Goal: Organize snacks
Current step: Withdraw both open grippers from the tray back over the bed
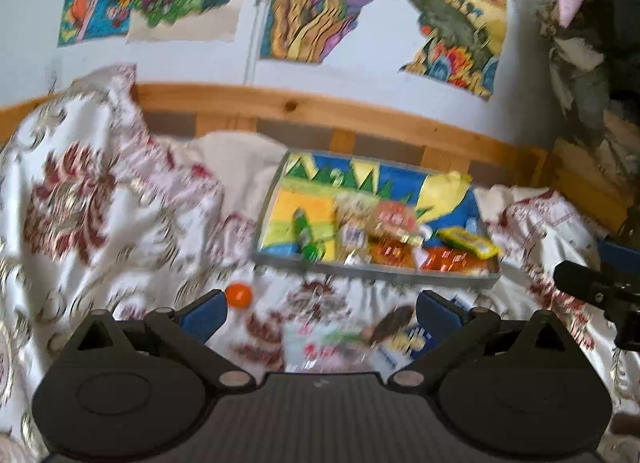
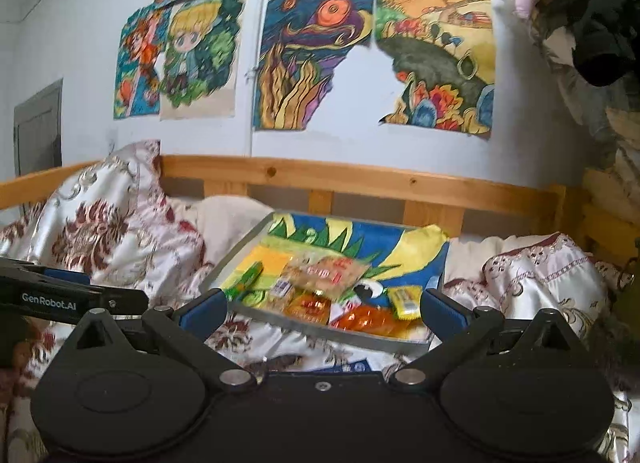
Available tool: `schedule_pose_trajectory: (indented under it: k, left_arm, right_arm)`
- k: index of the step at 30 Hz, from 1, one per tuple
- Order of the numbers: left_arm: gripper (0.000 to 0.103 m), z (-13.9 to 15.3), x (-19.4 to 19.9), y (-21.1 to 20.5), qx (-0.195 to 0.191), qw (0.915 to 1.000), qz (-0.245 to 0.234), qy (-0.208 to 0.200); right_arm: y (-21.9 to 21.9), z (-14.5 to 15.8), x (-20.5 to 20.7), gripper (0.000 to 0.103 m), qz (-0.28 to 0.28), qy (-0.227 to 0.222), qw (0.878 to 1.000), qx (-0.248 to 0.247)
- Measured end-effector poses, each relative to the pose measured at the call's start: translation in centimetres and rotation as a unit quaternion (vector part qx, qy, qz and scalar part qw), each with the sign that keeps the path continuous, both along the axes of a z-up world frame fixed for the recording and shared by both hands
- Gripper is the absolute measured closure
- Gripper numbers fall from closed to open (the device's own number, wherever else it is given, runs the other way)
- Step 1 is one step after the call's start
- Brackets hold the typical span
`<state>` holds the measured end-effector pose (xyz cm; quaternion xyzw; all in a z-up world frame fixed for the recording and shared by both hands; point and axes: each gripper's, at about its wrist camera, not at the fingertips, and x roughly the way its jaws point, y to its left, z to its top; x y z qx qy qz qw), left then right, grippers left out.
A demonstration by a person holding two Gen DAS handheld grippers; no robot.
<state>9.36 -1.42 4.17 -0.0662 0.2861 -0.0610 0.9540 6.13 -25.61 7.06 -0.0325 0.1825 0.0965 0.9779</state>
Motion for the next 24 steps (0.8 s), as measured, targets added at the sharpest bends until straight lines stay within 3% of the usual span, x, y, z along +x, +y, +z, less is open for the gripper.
schedule_pose_trajectory:
  k: [8, 14, 24]
  left_arm:
    - [0.001, -2.3, -1.0, 0.6, 0.052, 0.9966, -0.017, 0.061]
    - [0.001, -3.8, -1.0, 0.9, 0.042, 0.9937, -0.019, 0.102]
    - [0.001, -5.2, -0.6, 1.3, 0.043, 0.9916, -0.019, 0.12]
  right_arm:
    - [1.1, -1.8, -0.8, 0.001, 0.03, 0.039, 0.999, -0.012]
    - [1.8, -3.2, -0.8, 0.001, 0.04, 0.072, 0.996, -0.015]
    - [2.8, -5.7, -0.5, 0.001, 0.04, 0.135, 0.99, -0.01]
